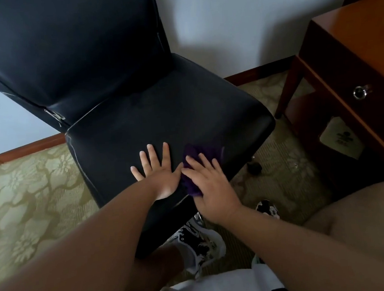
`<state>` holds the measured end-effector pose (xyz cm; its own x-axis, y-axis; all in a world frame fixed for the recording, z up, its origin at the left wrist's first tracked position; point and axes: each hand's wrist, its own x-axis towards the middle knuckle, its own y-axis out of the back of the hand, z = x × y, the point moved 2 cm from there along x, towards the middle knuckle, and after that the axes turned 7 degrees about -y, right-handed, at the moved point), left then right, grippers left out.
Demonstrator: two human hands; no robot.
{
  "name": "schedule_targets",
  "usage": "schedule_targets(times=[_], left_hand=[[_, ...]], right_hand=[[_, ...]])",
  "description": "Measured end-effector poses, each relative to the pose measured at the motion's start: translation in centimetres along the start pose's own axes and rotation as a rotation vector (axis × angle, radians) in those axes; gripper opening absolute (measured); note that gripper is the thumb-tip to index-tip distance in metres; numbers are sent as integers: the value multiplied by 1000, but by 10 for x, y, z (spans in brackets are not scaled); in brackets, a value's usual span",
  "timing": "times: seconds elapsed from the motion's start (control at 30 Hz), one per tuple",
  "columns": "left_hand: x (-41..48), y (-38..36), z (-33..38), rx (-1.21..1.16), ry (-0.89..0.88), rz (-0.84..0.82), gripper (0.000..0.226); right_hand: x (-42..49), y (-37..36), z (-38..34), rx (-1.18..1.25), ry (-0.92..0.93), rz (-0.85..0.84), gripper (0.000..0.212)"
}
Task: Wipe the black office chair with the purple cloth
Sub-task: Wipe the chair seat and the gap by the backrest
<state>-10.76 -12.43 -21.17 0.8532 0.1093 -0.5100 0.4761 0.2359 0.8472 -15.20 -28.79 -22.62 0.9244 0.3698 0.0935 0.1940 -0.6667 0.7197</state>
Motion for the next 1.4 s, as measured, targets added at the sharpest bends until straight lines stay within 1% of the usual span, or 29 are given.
schedule_targets(times=[0.1, 0.2, 0.27, 0.33, 0.4, 0.43, 0.47, 0.53, 0.6, 0.67, 0.8, 0.97, 1.07, 1.13, 1.23, 1.3, 1.4], left_hand=[[-4, 2, -1, -6, -12, 9, 73], [-6, 4, -3, -11, -21, 8, 74], [-7, 4, -3, -21, -24, 11, 76], [-7, 4, -4, -35, -31, 9, 77], [-7, 3, -2, -45, -31, 5, 77], [-7, 4, 0, -49, -28, 4, 77], [-6, 4, 3, -52, -25, 3, 77], [-7, 2, 10, -59, -19, 5, 77], [-6, 1, 18, -60, -7, 17, 78], [-6, 1, 27, -54, 19, 29, 78], [-3, 3, 50, -38, 98, 21, 80], [-2, 15, 77, -74, 170, -19, 83], [-4, 24, 79, -50, 122, -93, 85], [-8, 33, 72, 9, 70, -114, 86], [-16, 45, 49, 98, 4, -65, 81], [-22, 48, 33, 116, 1, -33, 80], [-29, 44, 15, 129, -9, -34, 80]], right_hand=[[-7, -3, 3, -3, 11, -22, 61], [5, 16, 17, -89, 128, -83, 59], [17, 32, 30, -99, 126, -50, 57], [31, 50, 47, -18, -14, 90, 55], [44, 67, 66, 114, -243, 233, 51], [49, 74, 74, 192, -342, 276, 49], [54, 79, 80, 273, -414, 300, 47], [62, 84, 86, 384, -483, 316, 45], [68, 83, 85, 399, -517, 318, 46], [68, 80, 80, 375, -528, 311, 47], [48, 67, 71, 333, -468, 267, 53], [20, 47, 54, 322, -429, 173, 58], [11, 45, 48, 334, -434, 132, 57], [8, 47, 46, 365, -455, 109, 57], [6, 53, 45, 387, -480, 109, 54], [5, 55, 42, 404, -490, 112, 52], [-3, 51, 37, 403, -497, 101, 52]])
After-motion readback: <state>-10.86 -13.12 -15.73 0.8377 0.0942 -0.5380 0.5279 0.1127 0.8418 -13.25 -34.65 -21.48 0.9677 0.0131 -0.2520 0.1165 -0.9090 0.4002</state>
